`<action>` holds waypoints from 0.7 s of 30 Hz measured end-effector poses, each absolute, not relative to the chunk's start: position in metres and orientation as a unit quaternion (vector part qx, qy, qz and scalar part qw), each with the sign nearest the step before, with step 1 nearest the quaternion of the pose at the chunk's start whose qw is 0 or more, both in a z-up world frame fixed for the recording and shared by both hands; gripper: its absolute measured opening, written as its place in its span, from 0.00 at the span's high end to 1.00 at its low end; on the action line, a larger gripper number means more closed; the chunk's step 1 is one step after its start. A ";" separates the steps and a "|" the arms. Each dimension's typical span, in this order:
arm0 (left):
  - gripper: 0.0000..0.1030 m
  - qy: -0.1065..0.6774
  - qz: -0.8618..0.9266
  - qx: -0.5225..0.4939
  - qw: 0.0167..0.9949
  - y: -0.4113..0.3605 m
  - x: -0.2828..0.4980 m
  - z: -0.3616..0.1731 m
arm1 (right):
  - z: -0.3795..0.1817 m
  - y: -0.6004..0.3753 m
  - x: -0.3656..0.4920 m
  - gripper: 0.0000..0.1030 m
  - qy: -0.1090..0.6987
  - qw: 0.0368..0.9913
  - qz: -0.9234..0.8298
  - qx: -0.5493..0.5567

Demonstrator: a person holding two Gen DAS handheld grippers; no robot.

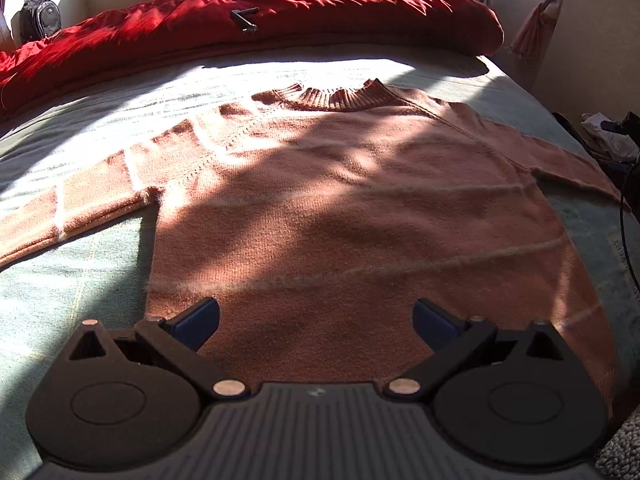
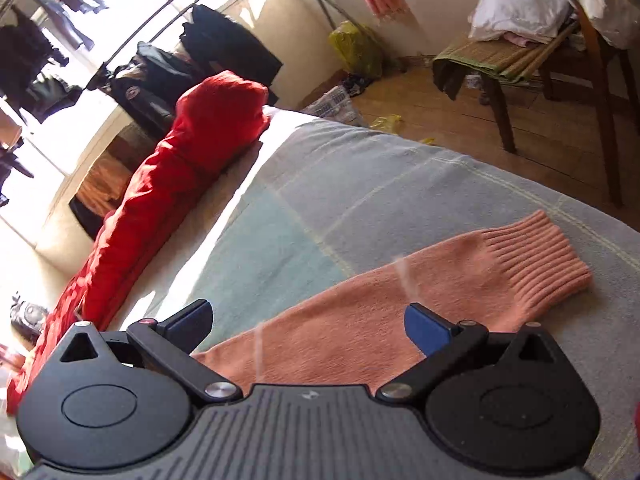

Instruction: Fold clothes

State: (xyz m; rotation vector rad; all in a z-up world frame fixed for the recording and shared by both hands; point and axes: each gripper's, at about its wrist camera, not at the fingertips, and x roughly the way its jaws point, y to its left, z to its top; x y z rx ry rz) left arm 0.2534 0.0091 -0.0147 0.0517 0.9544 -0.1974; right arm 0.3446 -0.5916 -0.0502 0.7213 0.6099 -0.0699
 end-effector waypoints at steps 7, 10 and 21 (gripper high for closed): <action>0.01 0.457 -0.081 0.006 0.886 -0.002 0.231 -0.019 | -0.035 -0.436 0.375 0.00 0.369 0.859 0.243 0.259; 0.01 0.445 -0.076 -0.011 0.892 0.001 0.232 -0.024 | -0.047 -0.377 0.379 0.00 0.412 0.819 0.317 0.244; 0.01 0.470 -0.082 -0.070 0.876 -0.003 0.247 -0.076 | -0.073 -0.323 0.351 0.00 0.458 0.786 0.349 0.224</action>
